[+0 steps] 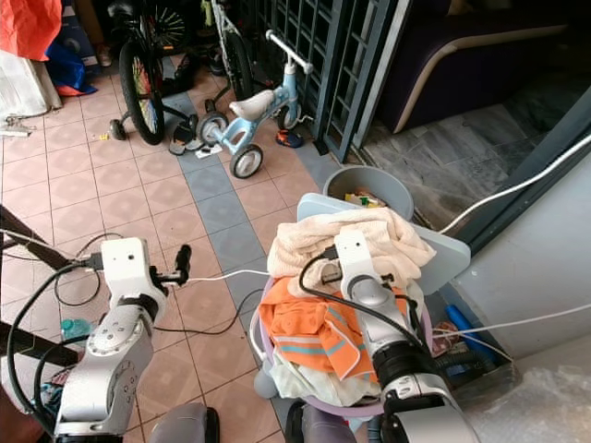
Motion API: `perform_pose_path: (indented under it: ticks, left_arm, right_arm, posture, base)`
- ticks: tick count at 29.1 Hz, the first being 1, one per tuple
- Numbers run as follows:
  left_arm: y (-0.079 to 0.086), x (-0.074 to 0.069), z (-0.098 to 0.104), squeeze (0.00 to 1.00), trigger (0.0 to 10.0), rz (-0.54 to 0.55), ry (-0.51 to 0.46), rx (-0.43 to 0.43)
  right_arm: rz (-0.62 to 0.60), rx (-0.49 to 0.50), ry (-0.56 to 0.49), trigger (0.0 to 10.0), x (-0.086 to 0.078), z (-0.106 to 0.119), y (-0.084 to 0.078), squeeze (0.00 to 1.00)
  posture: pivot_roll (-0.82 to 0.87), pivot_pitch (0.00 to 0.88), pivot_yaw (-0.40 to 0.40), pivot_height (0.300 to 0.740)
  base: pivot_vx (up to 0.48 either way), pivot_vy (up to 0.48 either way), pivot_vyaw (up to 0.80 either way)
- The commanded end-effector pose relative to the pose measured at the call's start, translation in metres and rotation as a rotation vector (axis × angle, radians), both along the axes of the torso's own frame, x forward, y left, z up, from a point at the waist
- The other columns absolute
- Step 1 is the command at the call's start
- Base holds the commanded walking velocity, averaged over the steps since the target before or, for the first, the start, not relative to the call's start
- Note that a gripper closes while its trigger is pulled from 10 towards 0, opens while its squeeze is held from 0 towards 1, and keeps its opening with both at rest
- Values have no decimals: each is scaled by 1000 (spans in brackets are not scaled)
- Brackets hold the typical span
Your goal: Clothes washing
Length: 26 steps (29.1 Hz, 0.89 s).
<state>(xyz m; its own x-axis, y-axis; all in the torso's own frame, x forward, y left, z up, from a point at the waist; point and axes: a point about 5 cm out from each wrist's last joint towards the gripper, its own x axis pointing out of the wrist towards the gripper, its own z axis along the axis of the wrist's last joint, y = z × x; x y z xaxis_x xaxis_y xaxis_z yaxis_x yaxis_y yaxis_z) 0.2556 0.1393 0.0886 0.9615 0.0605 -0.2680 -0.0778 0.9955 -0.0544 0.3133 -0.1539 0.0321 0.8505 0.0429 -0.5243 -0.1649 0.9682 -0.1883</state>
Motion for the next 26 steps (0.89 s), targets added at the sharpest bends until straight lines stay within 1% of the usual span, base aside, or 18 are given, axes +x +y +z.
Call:
perform_pose_path:
  ticks: [1,2,6,8,9,10,11,14,15,17,18,20,23,26]
  left_arm:
    - [-1,0,-2,0,10000,0,8,-1]
    - [-1,0,-2,0,10000,3,8,-1]
    - [2,2,-1,0,10000,11,0,1]
    - [3,2,-1,0,10000,12,-2,1]
    - [3,4,1,0,10000,18,-14,-1]
    - [3,5,2,0,10000,25,-20,1]
    - [3,5,3,0,10000,30,-24,2]
    - [-2,7,5,0,10000,13,-29,3]
    - [-5,9,7,0,10000,3,-43,6]
    - [-7,11,7,0,10000,-2,-46,4]
    - [-8,12,7,0,10000,-6,-45,1]
    - [-9,13,7,0,10000,-8,-45,-1]
    - [-11,12,6,0,10000,-24,-46,6]
    - [-9,13,6,0,10000,-19,-47,9]
  right_arm:
    - [-22,34,28,0,-6,-6,-3,0]
    - [-29,70,10,0,-5,-2,-1,0]
    - [-74,133,-81,0,0,12,-1,0]
    - [-78,144,-90,0,0,13,-1,0]
    - [-88,229,-201,0,5,32,2,0]
    - [-88,270,-269,0,7,44,3,0]
    - [-87,295,-313,0,8,52,4,0]
    - [-84,303,-437,0,10,75,3,0]
    - [-86,300,-498,0,12,88,2,0]
    - [-90,302,-536,0,14,96,1,0]
    - [-90,304,-569,0,16,104,1,0]
    - [-87,303,-581,0,16,108,1,0]
    - [-93,302,-588,0,17,109,1,0]
    - [-102,297,-592,0,16,108,1,0]
  posture:
    - [111,83,-68,740]
    - [110,83,-66,740]
    - [106,86,-60,740]
    - [106,86,-60,740]
    - [101,81,-51,740]
    - [101,80,-49,740]
    - [101,80,-49,740]
    - [94,79,-44,740]
    - [94,77,-45,740]
    - [89,75,-44,740]
    - [88,74,-43,740]
    - [86,73,-43,740]
    - [86,72,-42,740]
    - [90,73,-41,740]
  base:
    - [0,0,0]
    - [0,0,0]
    - [0,0,0]
    - [0,0,0]
    - [0,0,0]
    - [0,0,0]
    - [0,0,0]
    - [0,0,0]
    - [0,0,0]
    - [0,0,0]
    - [0,0,0]
    - [0,0,0]
    - [-298,0,0]
    - [-309,0,0]
